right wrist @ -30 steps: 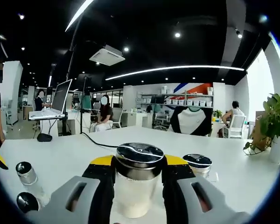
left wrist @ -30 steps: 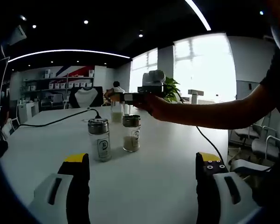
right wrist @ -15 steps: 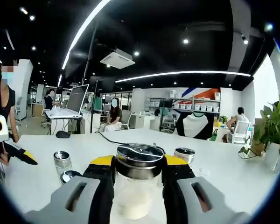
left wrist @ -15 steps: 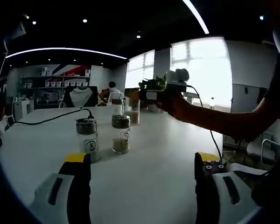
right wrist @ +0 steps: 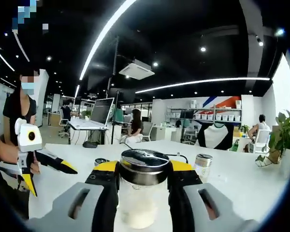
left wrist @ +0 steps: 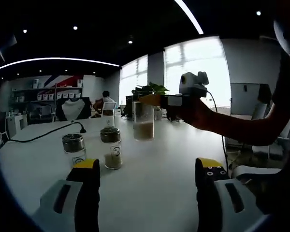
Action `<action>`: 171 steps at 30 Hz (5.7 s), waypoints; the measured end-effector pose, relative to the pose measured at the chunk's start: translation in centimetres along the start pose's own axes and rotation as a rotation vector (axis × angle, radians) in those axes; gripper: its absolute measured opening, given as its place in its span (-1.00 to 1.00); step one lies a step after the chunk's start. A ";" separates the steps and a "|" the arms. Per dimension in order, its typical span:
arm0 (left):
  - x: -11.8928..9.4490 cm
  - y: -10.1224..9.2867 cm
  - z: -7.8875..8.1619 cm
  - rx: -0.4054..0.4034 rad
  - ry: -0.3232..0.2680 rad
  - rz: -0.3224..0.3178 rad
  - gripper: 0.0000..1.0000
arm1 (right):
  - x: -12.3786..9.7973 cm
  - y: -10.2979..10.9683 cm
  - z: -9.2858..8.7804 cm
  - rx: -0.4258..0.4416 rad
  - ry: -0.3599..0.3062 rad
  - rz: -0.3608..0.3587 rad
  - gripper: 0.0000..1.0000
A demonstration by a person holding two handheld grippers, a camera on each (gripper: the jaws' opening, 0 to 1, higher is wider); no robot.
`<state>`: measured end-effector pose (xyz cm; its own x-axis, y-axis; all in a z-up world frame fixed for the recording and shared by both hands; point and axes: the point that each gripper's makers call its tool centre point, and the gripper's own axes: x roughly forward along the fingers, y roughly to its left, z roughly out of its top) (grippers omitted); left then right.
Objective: Rotate the seasoning bottle until the label or dispensing opening points toward the visible target arrow and the bottle remains upright within the marked orientation range
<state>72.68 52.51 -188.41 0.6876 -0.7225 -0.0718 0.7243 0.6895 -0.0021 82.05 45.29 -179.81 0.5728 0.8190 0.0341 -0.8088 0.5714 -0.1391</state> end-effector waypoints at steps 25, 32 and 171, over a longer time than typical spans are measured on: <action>2.0 -2.8 1.3 0.039 -0.045 -0.178 0.03 | -1.4 13.4 0.6 -0.018 -0.059 0.517 -0.27; 1.4 -3.7 1.9 -0.019 -0.076 -0.273 -0.10 | -1.7 14.7 1.4 0.010 -0.087 0.606 -0.27; -2.8 6.7 -1.1 -0.051 0.014 0.223 0.99 | 1.0 -0.9 -6.3 0.087 0.075 0.103 -0.28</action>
<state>75.49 59.21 -189.30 0.8294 -0.5514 -0.0895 0.5507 0.8340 -0.0347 84.22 45.27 -185.85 0.4918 0.8692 -0.0506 -0.8705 0.4895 -0.0518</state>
